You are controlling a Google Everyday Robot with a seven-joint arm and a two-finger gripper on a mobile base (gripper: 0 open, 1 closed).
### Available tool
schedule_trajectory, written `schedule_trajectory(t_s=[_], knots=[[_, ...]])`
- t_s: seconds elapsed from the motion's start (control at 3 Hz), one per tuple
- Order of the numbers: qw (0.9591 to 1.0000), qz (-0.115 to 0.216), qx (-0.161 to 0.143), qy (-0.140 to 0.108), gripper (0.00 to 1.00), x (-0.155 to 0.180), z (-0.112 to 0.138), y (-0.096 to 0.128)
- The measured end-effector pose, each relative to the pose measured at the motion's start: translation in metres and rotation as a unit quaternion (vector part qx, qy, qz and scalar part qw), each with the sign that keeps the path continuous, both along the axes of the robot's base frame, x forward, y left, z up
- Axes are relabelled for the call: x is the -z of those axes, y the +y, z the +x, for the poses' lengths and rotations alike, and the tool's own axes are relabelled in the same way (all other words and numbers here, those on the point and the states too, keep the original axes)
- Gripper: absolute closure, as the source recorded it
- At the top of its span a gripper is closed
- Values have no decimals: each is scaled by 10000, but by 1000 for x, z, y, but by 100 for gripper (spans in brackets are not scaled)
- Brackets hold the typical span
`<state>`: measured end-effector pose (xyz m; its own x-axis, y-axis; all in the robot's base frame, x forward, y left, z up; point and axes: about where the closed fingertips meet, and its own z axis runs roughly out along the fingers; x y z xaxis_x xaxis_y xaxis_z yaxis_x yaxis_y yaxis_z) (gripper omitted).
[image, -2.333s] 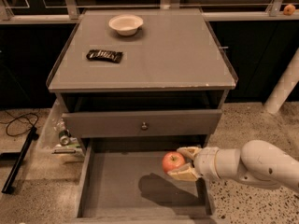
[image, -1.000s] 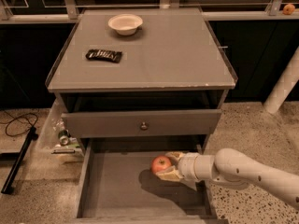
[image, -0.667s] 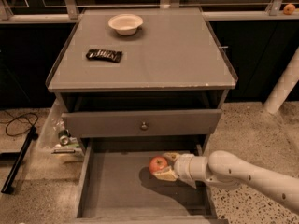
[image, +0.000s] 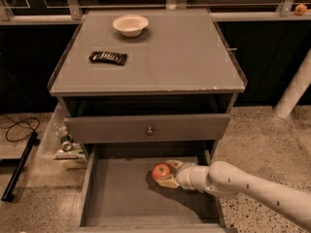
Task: Place apple into middle drawer
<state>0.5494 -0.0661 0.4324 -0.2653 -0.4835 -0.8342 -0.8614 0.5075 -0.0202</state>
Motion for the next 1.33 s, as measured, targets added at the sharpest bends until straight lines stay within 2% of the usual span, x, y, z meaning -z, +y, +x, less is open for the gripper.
schedule_trajectory(t_s=[0.33, 0.67, 1.33], knots=[[10000, 39, 3, 10, 100, 33, 10, 4], [10000, 41, 14, 27, 100, 35, 9, 2], [10000, 41, 14, 27, 57, 35, 9, 2]])
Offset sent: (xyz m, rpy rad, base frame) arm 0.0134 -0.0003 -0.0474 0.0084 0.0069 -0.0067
